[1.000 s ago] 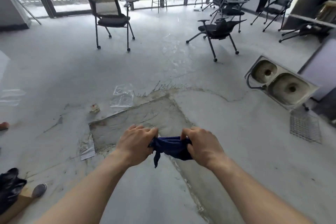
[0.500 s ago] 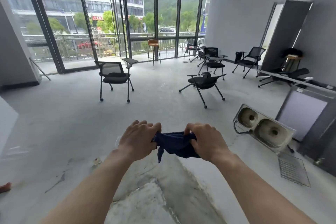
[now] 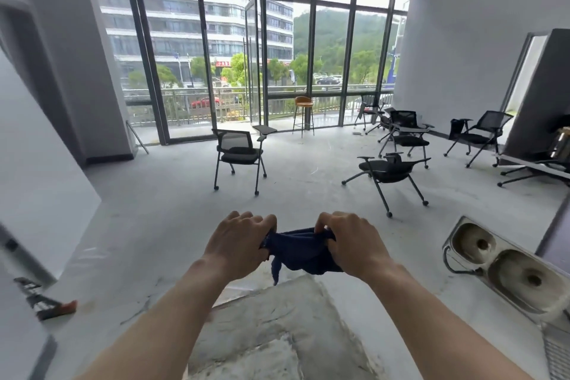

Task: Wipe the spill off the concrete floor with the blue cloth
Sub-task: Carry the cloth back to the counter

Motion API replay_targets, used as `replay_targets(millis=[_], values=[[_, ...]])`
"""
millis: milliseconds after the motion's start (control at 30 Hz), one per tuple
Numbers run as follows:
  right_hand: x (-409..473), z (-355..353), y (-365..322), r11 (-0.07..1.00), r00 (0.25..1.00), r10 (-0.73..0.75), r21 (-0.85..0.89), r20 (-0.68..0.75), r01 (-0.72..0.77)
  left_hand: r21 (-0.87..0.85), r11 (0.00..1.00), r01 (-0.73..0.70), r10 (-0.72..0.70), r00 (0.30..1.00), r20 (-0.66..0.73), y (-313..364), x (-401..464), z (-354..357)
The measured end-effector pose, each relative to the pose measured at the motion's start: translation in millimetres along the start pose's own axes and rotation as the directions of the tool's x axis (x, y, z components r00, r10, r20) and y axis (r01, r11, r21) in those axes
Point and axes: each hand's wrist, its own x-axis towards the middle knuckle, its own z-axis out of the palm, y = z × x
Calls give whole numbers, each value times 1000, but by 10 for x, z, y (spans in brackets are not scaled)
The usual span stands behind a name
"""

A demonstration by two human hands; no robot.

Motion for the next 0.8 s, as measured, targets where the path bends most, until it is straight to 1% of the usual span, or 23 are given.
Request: replay_targets(millis=[167,367,500,600,800], values=[[249,204,-383,987,988,-152,55,22,151,80,986,143,-145,989,13,-317,-344,-153],[493,518,-1198,939,944,-325,136,60,315,178,931,318,-324,946,3,-884,-998,-444],[602,700,-1933,877,889,-454,205,58,435,211,880,426,-435,900,-3,-1310,-1569,-676],[636,865,-2564,829,843,-535,221,49,514,232,834,501,-512,859,-12,-1653,-2068,-865],[508,1172,-4065,724,741,-670,252,35,643,308,730,610,-626,778,-58,-2425,-3243,-1369]])
